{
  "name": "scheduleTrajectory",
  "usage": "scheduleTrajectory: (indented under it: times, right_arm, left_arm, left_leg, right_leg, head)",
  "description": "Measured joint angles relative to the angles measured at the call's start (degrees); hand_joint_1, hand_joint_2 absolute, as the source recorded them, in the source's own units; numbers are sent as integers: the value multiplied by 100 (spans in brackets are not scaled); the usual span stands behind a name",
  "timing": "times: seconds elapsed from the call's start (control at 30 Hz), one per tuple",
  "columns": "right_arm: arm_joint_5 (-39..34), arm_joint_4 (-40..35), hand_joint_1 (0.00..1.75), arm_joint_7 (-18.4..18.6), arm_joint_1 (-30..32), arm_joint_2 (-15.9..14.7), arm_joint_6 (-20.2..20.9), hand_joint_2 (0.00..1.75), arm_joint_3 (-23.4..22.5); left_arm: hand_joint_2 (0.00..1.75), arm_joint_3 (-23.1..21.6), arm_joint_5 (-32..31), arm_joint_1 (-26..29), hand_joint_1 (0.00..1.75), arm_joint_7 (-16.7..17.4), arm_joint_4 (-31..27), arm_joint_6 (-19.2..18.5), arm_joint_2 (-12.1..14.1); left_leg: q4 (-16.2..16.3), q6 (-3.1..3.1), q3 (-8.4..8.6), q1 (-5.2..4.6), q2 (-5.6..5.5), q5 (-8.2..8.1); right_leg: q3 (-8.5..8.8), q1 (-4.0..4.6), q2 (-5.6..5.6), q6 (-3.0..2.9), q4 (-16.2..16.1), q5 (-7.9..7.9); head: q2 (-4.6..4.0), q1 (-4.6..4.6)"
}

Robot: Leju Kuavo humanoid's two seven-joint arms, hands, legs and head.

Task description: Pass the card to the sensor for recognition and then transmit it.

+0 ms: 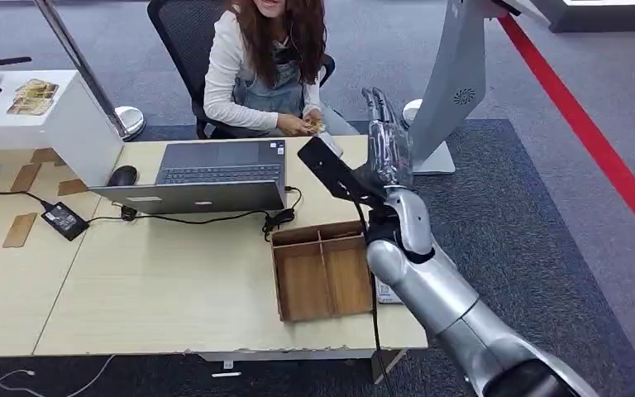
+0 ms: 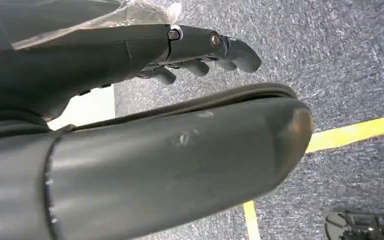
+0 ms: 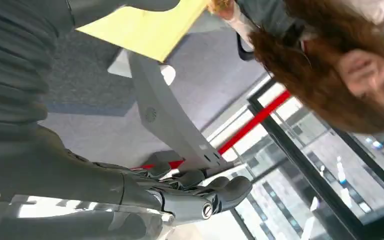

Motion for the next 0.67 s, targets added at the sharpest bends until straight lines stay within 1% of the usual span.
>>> scheduleTrajectory:
  times: [0.13,0.17,0.2,0.23,0.3,0.5,0.67]
  right_arm:
    - [11,-31,0,13,18,-16,0,175,-8]
    - [55,-527,0,76,201,-149,-4,175,-83]
    - [22,-1141,0,142,466,-352,0,175,-227]
    - [-98,-1963,0,175,931,-668,-44,175,-513]
    - [-123,-2357,0,186,1169,-821,-85,175,-681]
    - [-201,-3139,0,188,1827,-1151,-245,175,-1130]
    - [-271,-3529,0,188,2212,-1285,-304,175,-1388]
  left_arm:
    - [0,0,4,0,0,0,0,2,0]
    - [0,0,28,18,0,0,0,37,0]
    - [0,0,46,28,0,4,0,68,0]
    - [0,7,70,39,0,15,0,127,2]
    - [0,13,101,35,0,15,0,151,7]
    - [0,17,140,36,0,48,0,201,13]
    - [0,22,164,32,0,57,0,232,13]
  left_leg:
    - [0,0,0,0,0,0]
    - [0,0,-2,0,0,-1]
    - [0,0,2,0,0,-4]
    - [0,3,2,-1,1,-6]
    - [0,4,2,-1,0,-7]
    - [-1,4,-1,-1,0,-7]
    - [-1,4,-1,0,0,-7]
  right_leg:
    - [1,0,0,0,0,0]
    - [0,0,0,0,0,-1]
    - [2,0,6,1,-2,-1]
    - [3,-2,7,2,-2,-1]
    - [4,-2,7,2,-3,-1]
    - [5,-2,7,2,-3,-1]
    - [5,-2,7,1,-3,-1]
  head:
    - [-2,0]
    - [0,2]
    - [-2,0]
    - [-2,2]
    - [0,2]
    - [-2,2]
    - [0,0]
